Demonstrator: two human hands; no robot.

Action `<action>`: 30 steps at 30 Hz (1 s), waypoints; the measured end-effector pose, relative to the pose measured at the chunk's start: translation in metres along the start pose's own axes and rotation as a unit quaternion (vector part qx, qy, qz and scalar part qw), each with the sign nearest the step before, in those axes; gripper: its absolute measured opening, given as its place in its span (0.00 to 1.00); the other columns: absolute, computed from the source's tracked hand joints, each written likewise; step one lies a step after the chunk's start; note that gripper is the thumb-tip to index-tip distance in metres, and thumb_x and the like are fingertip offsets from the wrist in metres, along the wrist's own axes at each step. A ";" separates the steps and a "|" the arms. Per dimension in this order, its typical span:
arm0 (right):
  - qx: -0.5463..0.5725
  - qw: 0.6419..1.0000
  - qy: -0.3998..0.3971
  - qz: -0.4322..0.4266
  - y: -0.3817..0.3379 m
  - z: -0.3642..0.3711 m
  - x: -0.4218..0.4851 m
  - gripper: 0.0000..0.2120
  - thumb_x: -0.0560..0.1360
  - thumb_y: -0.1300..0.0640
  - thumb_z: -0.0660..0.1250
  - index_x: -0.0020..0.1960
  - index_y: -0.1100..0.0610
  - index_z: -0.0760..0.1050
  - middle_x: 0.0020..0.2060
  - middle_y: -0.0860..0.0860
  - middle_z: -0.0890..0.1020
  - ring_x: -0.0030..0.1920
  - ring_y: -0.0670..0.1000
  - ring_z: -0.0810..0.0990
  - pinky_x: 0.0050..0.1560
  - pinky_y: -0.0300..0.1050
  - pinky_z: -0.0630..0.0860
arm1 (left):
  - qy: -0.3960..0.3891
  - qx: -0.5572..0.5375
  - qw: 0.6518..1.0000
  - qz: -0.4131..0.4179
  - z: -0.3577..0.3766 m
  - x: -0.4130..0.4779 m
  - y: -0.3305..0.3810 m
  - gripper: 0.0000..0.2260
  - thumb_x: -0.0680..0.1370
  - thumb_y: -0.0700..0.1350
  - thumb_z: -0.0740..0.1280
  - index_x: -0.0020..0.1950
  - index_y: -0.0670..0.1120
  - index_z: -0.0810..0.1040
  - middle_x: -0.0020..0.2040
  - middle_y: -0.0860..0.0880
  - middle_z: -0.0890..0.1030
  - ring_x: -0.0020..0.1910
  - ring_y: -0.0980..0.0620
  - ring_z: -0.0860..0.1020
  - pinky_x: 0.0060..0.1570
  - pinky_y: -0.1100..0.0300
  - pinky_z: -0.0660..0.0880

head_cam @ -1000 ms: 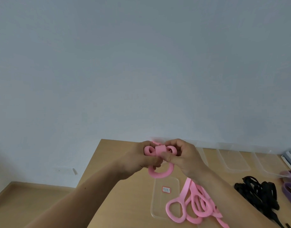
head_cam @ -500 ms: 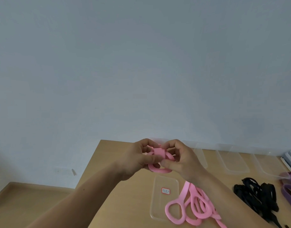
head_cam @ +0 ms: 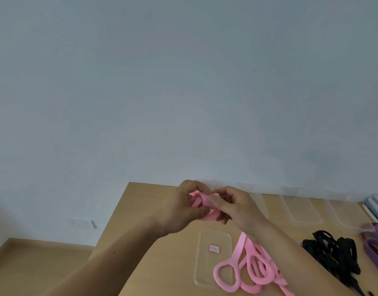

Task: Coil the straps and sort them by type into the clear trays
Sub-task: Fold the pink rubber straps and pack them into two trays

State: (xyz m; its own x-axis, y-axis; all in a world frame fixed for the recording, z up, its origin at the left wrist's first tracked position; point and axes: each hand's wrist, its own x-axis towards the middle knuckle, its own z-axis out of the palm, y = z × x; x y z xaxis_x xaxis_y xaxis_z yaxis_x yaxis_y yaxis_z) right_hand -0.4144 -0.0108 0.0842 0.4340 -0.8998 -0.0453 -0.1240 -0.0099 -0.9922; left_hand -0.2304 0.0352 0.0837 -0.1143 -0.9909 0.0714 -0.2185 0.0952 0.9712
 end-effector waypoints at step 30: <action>0.071 0.992 -0.013 -0.101 0.001 -0.009 0.000 0.14 0.74 0.66 0.70 0.54 0.50 0.83 0.44 0.56 0.86 0.38 0.53 0.84 0.43 0.39 0.80 | 0.038 -0.273 0.954 -0.117 -0.011 0.002 0.005 0.06 0.75 0.41 0.68 0.40 0.42 0.84 0.35 0.44 0.75 0.32 0.51 0.73 0.31 0.61 0.72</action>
State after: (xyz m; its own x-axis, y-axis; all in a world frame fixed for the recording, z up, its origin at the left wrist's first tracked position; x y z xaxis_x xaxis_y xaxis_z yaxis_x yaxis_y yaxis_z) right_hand -0.4227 -0.0149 0.0840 0.4608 -0.8740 0.1543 0.0932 -0.1252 -0.9877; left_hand -0.2214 0.0328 0.0912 -0.0497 -0.9850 -0.1651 0.3101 -0.1723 0.9349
